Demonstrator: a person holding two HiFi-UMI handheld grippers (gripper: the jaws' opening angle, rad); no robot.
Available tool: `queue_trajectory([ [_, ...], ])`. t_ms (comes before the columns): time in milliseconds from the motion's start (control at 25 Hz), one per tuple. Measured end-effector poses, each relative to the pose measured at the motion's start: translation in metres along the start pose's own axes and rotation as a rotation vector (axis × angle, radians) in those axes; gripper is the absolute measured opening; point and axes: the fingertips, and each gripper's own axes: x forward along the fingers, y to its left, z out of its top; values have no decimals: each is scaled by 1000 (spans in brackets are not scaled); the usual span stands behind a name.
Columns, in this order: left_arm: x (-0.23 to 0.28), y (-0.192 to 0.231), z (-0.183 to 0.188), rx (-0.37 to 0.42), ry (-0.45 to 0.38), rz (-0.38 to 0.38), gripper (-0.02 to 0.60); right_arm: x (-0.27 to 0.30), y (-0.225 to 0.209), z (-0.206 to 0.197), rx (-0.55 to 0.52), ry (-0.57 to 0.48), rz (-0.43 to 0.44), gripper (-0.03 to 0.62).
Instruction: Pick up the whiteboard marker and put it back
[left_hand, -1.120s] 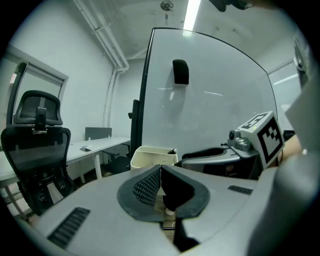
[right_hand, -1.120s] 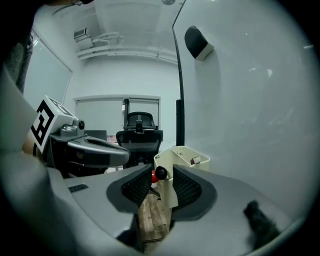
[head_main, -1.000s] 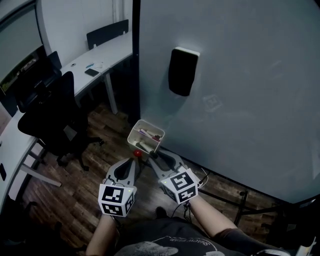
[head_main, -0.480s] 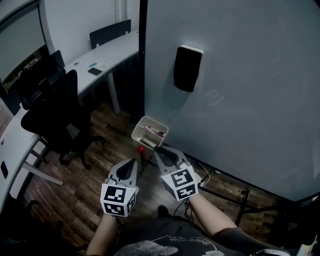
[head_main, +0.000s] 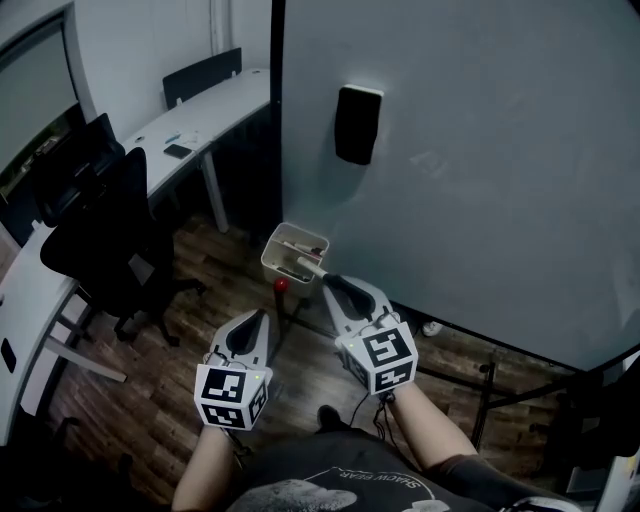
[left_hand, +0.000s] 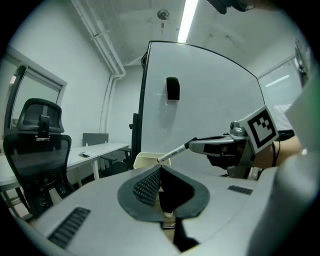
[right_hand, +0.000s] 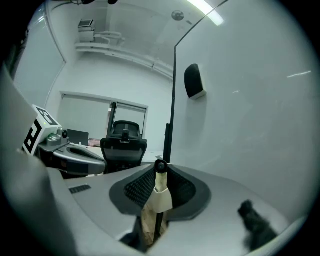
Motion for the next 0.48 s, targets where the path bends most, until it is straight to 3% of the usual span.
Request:
queue_trajectory([
  [480, -66, -20, 6, 69, -51, -92, 14, -89, 48, 2, 59, -2, -127, 80],
])
